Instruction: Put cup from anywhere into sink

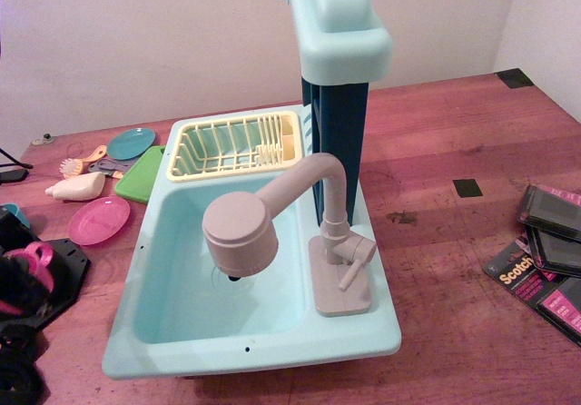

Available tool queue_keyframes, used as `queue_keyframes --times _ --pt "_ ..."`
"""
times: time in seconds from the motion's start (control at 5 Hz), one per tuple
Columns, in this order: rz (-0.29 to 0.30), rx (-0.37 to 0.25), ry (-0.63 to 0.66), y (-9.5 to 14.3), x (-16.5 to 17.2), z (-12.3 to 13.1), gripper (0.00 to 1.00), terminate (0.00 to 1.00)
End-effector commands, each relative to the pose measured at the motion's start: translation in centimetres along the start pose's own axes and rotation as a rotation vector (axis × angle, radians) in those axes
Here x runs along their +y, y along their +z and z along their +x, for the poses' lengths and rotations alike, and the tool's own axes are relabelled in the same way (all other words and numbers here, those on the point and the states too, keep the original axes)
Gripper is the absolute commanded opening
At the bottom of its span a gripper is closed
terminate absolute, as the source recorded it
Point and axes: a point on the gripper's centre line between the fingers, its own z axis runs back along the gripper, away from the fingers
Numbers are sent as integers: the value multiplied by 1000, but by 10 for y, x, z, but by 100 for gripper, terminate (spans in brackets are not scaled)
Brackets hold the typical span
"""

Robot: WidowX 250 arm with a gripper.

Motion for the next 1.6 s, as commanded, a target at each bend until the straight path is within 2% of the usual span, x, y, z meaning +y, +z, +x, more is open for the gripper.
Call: queue_keyframes --times 0.0,0.6,0.8,1.0,1.2,1.4 --pt "45 90 -4 30 10 -45 0 0" --pt "117 178 -105 43 74 -108 0 0" --pt "156 208 -100 40 91 -120 0 0" --pt "149 179 -126 31 107 -127 0 0" --pt "112 132 -131 19 106 -114 0 0" --pt "99 94 -120 8 101 -106 0 0"
